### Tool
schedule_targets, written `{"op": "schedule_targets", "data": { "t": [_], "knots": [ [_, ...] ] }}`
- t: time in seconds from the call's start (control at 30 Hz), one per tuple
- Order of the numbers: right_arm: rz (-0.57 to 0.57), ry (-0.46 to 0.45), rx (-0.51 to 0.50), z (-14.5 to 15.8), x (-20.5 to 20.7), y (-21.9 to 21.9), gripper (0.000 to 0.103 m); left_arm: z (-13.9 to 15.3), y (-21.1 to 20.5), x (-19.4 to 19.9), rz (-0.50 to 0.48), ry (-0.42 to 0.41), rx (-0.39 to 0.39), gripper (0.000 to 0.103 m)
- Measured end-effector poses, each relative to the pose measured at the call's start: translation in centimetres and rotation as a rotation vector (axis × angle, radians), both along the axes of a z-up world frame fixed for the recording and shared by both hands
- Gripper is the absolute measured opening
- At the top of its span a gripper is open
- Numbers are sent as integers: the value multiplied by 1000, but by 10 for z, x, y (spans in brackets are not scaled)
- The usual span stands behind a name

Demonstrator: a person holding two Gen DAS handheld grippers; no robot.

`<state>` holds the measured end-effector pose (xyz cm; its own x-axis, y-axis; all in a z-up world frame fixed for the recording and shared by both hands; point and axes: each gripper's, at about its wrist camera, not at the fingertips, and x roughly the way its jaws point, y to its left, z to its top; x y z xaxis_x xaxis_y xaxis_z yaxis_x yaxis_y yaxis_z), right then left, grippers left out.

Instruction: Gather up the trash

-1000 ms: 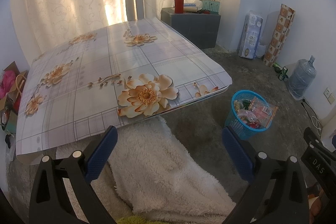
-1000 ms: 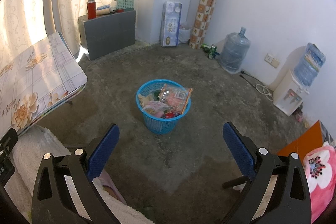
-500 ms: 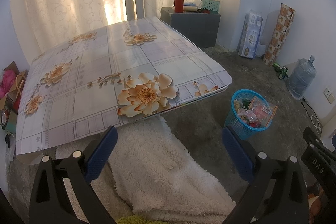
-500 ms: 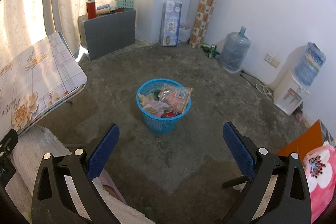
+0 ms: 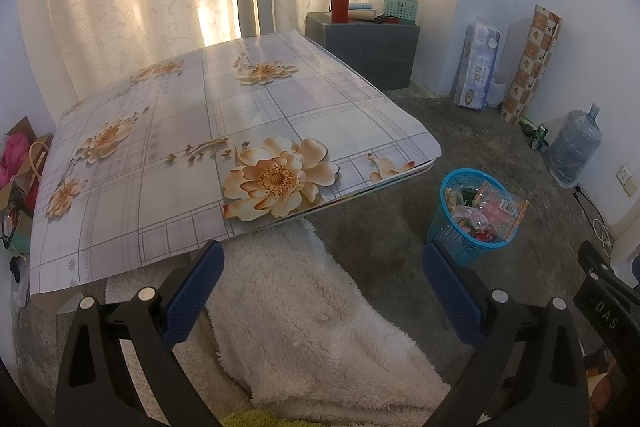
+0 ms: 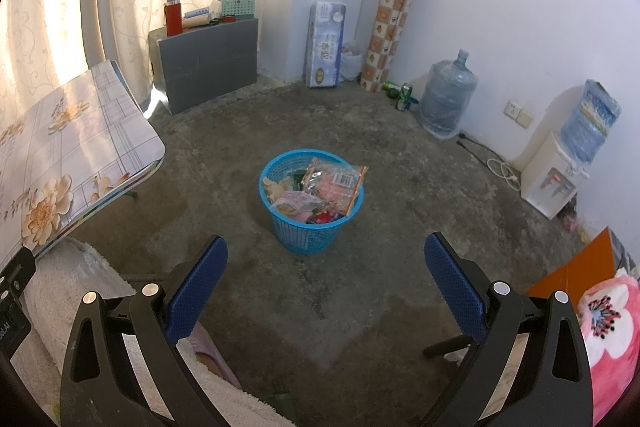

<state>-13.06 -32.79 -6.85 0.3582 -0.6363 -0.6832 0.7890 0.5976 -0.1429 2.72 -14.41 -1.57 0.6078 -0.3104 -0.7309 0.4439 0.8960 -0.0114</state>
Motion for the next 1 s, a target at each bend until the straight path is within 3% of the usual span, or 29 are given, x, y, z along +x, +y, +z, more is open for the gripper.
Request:
{"op": "schedule_targets", "data": {
  "t": [1.0],
  "knots": [
    [-4,-2,2,-1,0,4,95,-1,1,-1,-2,2,2,97]
  ]
}}
